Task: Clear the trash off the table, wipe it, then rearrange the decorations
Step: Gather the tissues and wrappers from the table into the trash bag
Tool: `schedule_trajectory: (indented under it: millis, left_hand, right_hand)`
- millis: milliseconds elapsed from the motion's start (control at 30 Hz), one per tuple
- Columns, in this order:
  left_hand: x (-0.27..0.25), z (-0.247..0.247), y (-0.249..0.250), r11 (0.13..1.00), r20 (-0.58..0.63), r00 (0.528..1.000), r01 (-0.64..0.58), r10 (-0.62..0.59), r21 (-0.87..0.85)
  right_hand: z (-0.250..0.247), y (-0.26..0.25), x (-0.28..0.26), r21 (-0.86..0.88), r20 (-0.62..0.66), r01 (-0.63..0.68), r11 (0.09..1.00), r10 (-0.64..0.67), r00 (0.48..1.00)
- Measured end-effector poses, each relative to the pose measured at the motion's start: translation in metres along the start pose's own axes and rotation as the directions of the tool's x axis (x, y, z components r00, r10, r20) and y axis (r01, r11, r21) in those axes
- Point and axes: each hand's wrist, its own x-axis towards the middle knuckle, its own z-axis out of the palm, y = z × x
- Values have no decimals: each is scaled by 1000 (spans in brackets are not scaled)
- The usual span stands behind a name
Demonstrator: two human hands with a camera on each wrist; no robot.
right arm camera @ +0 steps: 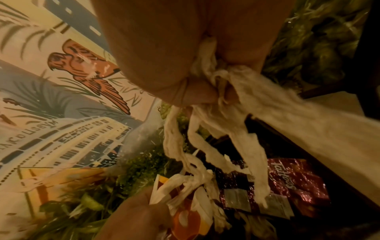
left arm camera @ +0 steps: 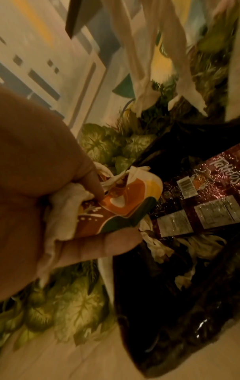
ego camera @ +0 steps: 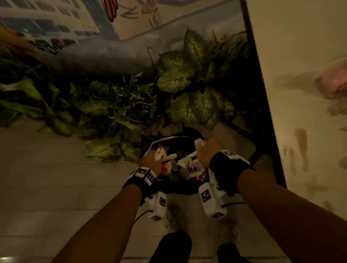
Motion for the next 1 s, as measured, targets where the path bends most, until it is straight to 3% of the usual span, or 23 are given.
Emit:
schedule_trajectory:
  millis: [67,233,400,600,800,1000]
  left_hand:
    - [20,11,-8,996,60,997,-45,41,71]
    - [46,24,-26,993,14,997,68,-70,94]
    - [43,14,-38,998,22,998,60,-60,-10]
    - [28,-17,-31,999,-74,997,30,-33,-41]
    - [-1,-38,11,998,-137,990,-36,28,-54]
    - [-48,-41,97,978,-190,960,-206,207,24]
  right_hand:
    - [12,3,13,-49,32,21,999,-20,999]
    - [37,15,38,-95,-6,16,995,-17,1000]
    - [46,16,46,61,12,-6,998,6,1000]
    - [47,21,42,117,49,25,993,-31,998]
    - [7,14,15,92,-13,131,987,-131,991]
    - [-83,18,-49,-60,-56,333,941,-336,940]
